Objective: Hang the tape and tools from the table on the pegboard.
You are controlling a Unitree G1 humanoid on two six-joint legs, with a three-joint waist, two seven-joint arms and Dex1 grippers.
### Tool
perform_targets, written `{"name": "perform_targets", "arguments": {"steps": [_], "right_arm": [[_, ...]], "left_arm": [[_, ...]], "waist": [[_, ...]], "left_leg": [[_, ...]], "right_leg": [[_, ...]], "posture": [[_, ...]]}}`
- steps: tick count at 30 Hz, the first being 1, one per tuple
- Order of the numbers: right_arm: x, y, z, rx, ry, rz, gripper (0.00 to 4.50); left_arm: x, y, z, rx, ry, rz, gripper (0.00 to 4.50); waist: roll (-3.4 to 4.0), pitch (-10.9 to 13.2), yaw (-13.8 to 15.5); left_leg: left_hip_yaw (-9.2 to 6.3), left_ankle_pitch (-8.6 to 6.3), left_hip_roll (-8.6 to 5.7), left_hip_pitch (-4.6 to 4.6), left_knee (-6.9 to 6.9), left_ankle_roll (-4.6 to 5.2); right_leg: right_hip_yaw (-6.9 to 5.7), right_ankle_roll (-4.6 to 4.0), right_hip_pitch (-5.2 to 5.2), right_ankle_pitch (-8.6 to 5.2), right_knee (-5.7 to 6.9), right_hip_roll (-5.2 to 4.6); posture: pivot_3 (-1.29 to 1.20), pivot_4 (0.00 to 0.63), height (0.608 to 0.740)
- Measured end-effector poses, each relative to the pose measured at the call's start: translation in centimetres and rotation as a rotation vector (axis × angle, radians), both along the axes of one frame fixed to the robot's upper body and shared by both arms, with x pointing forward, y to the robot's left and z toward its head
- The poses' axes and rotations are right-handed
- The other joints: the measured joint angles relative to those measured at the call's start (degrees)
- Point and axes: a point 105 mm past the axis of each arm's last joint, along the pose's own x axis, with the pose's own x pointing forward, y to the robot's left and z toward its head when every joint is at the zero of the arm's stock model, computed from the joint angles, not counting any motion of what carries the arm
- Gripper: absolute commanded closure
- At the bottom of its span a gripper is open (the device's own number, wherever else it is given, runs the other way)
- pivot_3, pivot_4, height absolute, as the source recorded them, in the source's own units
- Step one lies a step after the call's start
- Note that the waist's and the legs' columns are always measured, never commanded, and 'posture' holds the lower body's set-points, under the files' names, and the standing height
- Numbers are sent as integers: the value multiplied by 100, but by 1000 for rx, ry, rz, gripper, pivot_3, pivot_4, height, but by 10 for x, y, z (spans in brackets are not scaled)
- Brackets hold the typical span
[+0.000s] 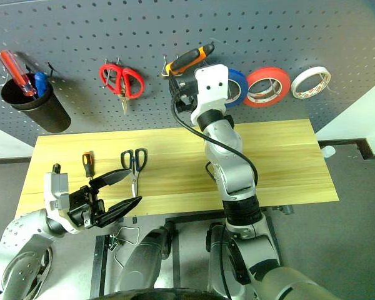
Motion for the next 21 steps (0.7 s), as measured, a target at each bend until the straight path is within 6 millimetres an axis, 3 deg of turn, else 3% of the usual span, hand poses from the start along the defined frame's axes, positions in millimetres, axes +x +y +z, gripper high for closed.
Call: {"name": "perform_targets", "arguments": {"steps": [21], "right_arm": [[2,-9,0,-39,-11,-29,26]], "left_arm": [[5,2,-2,8,1,10,538]], "waist": [[0,0,-15]], "left_leg": [[1,0,0,0,4,0]], "right_leg": [[-4,1,2,1,2,0]], "posture": [[136,334,711]]}}
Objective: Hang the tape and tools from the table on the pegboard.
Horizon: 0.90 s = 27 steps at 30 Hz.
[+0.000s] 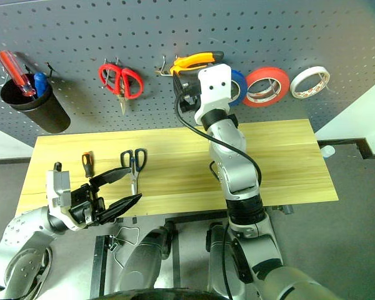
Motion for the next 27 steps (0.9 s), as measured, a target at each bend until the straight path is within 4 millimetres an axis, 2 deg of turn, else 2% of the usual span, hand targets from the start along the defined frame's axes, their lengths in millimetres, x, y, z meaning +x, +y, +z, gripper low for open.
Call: {"name": "perform_targets", "arguments": {"steps": [27], "right_arm": [[3,-14,-2,-59,-7,-22,26]], "left_arm": [[2,1,-4,8,-6,5,538]], "waist": [[-1,0,-1]], "left_leg": [[0,0,0,1,7,0]], "right_leg": [[-1,0,4,1,4,0]], "posture": [[136,328,711]]}}
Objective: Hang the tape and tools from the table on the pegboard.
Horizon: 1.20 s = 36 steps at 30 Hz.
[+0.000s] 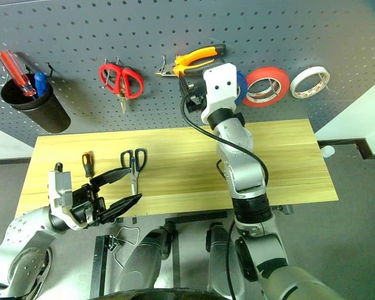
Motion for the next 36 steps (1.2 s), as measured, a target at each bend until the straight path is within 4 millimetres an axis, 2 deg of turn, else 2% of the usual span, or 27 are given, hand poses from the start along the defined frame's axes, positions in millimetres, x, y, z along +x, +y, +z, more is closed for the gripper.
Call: {"name": "perform_targets", "arguments": {"steps": [6,12,18,25,28,31,34,36], "right_arm": [[1,-4,-3,-12,6,-12,26],[0,-11,-14,-27,32,-30,26],[-6,-24,-18,-47,25,-53,26],[-19,-42,-37,-89,73,-82,26],[-29,-53,-46,-103,101,-100,26],[-48,-61,-51,-93,127,-87,26],[-69,-59,-50,-63,153,-4,26],[-87,-51,-47,-50,179,119,26]], "left_arm": [[0,0,0,1,-2,-1,538],[1,0,1,3,-6,-3,538],[1,0,1,4,-8,-1,538],[0,1,-2,-2,-5,20,538],[-3,1,-1,-24,-20,53,538],[-9,3,6,-61,-46,113,538],[-17,10,15,-103,-51,200,538],[-22,20,11,-127,-14,294,538]], "waist": [[0,0,-1],[0,0,0],[0,0,6],[-2,-1,23],[-2,-1,38],[-3,-2,35],[-4,-3,19],[-4,-3,33]], "left_leg": [[0,0,0,0,1,0],[0,0,0,0,2,0],[0,0,0,0,3,0],[1,-1,0,1,5,2],[-1,-2,0,0,7,3],[-1,-2,0,0,8,3],[1,-2,3,2,11,3],[1,-3,3,3,11,5]], "right_leg": [[0,0,0,0,1,0],[0,0,0,0,2,0],[0,0,2,0,3,0],[1,1,4,0,2,-2],[3,1,5,0,2,-3],[4,1,6,0,2,-6],[6,1,8,0,1,-6],[6,1,14,-2,-2,-7]], "posture": [[138,330,711],[140,331,711],[140,327,711],[147,321,711],[147,316,711],[141,313,711],[146,310,711],[141,320,711]]}}
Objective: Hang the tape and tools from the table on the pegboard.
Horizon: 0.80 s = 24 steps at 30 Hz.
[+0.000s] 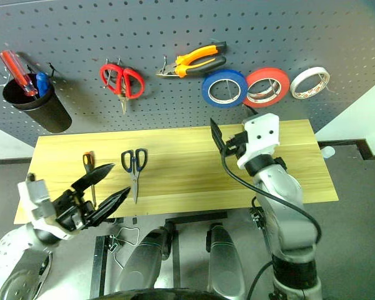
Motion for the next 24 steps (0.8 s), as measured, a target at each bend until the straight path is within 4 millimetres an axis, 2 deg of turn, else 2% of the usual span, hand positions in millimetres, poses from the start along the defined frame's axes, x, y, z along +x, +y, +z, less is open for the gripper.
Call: {"name": "perform_targets", "arguments": {"steps": [2,4,6,12,17,24], "right_arm": [[-16,10,1,0,39,132,26],[-29,19,-1,-22,89,249,26],[-32,21,-5,-44,127,286,26],[-31,23,-7,-45,155,289,26],[-28,25,-8,-44,165,266,26],[-28,28,-12,-45,186,255,26]], "left_arm": [[3,9,-6,-17,40,93,538],[18,23,-20,-61,102,248,538],[39,37,-38,-98,170,420,538],[79,44,-57,-101,278,702,538],[102,21,-80,-65,405,764,538],[112,-13,-96,20,532,757,538]], "waist": [[1,1,10],[1,-1,25],[-2,-1,28],[-17,-7,13],[-20,-7,13],[-22,-6,1]], "left_leg": [[-1,0,0,-1,7,1],[-2,8,-2,0,13,14],[-2,17,-9,4,19,27],[-2,18,-17,6,24,28],[-1,18,-20,2,22,28],[0,18,-19,3,22,28]], "right_leg": [[-3,-14,4,-10,-4,0],[-11,-14,22,-13,-11,-5],[-17,-2,36,-12,-16,-12],[-25,22,43,11,-19,-16],[-26,28,38,13,-19,-17],[-26,29,37,13,-17,-15]], "posture": [[127,320,711],[118,316,711],[110,314,711],[86,318,711],[63,330,711],[55,338,711]]}}
